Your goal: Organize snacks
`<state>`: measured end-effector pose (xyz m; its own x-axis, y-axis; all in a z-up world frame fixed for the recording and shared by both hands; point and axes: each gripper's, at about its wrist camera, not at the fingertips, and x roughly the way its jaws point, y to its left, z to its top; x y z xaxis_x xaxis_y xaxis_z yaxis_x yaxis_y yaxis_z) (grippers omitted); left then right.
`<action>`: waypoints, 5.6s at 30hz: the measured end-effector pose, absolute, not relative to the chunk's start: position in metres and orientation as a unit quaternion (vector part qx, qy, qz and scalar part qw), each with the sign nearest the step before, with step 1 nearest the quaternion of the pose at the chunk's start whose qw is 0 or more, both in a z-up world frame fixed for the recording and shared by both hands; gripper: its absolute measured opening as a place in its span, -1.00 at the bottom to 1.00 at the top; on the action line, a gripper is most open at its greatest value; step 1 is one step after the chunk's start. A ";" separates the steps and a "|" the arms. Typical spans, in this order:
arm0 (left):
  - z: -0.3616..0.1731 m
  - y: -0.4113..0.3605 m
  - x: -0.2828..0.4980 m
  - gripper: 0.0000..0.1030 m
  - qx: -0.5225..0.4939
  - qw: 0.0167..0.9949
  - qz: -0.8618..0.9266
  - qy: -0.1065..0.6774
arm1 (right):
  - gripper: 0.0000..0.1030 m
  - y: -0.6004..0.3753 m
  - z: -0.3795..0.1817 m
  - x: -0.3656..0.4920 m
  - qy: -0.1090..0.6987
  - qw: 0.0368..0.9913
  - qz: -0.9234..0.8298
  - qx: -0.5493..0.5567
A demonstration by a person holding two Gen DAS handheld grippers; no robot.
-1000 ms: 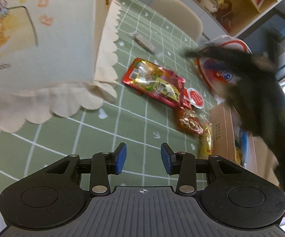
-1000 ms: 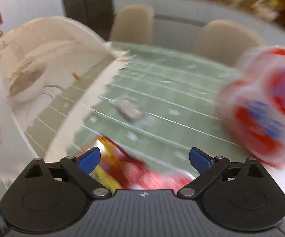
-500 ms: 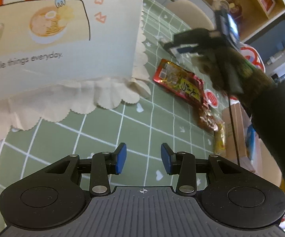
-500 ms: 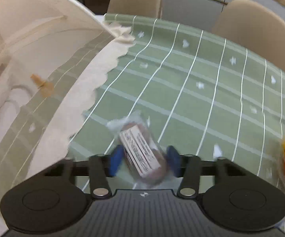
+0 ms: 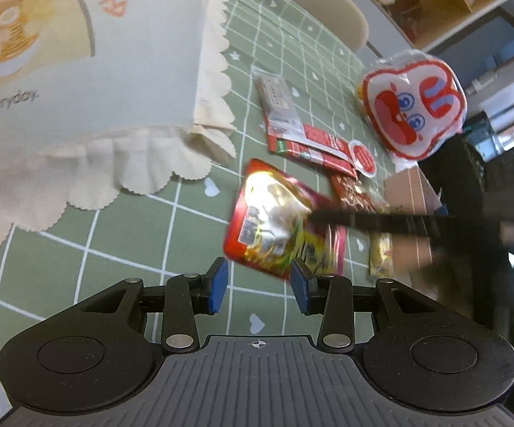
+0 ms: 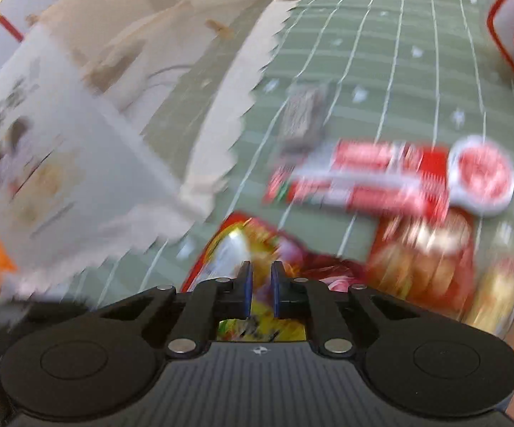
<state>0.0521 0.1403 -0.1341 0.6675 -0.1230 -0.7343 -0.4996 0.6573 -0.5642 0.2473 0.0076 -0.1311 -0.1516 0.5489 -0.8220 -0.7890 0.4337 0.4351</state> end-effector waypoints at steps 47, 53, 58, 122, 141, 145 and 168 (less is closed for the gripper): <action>-0.110 0.113 0.103 -0.17 -0.195 0.886 -0.007 0.421 | 0.17 -0.153 -0.136 0.125 0.448 0.858 0.245 -0.055; -0.113 0.114 0.147 -0.17 -0.137 0.888 -0.026 0.437 | 0.17 -0.148 -0.125 0.124 0.434 0.863 0.254 -0.054; -0.129 0.148 0.162 -0.17 -0.194 0.861 -0.034 0.470 | 0.11 -0.106 -0.112 0.137 0.408 0.862 0.297 -0.039; -0.120 0.065 0.032 -0.54 -0.215 0.863 -0.003 0.457 | 0.85 -0.179 -0.161 0.075 0.433 0.859 0.269 -0.047; -0.117 0.044 0.002 -0.54 -0.207 0.868 0.017 0.452 | 0.55 -0.157 -0.145 0.127 0.408 0.859 0.298 -0.085; -0.117 0.044 -0.002 -0.54 -0.212 0.864 0.018 0.456 | 0.15 -0.143 -0.151 0.138 0.419 0.849 0.309 -0.091; -0.001 -0.004 0.113 -0.55 -0.195 0.896 -0.152 0.369 | -0.30 -0.268 -0.014 0.117 0.331 0.917 0.218 -0.035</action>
